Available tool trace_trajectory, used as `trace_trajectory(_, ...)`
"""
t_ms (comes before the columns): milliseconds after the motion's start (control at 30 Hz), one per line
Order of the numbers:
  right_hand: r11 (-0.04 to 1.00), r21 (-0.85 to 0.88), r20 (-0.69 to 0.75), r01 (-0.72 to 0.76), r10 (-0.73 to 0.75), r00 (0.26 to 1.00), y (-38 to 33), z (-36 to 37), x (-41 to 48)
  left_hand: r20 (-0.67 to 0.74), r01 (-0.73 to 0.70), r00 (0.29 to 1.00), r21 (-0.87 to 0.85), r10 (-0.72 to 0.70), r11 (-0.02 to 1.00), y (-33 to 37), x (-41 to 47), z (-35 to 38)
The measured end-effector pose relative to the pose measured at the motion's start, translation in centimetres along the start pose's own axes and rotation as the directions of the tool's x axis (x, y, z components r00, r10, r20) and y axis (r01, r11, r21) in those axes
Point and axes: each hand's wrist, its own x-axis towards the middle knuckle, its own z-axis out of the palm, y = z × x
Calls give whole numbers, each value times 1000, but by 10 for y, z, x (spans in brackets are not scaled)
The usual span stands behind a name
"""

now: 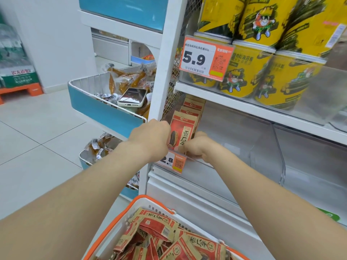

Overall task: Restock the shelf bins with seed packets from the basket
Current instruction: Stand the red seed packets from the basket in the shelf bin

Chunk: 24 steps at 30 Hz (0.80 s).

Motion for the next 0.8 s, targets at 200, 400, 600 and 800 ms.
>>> trace_trajectory(200, 993, -110, -201, 31, -53, 978, 5, 0, 16, -9, -15, 1000, 24, 16, 1000, 5, -2, 1)
trace_trajectory(400, 984, -166, -68, 68, -81, 994, -5, 7, 44, 8, -18, 1000, -17, 18, 1000, 6, 0, 4)
trace_trajectory(600, 996, -45, -323, 76, -87, 942, -21, 8, 39, 11, -38, 999, -61, 39, 997, 2, 1, 5)
trace_trajectory(800, 989, -8, -293, 145, -140, 946, -17, 8, 35, 13, -31, 999, -45, 31, 999, 6, -2, 2)
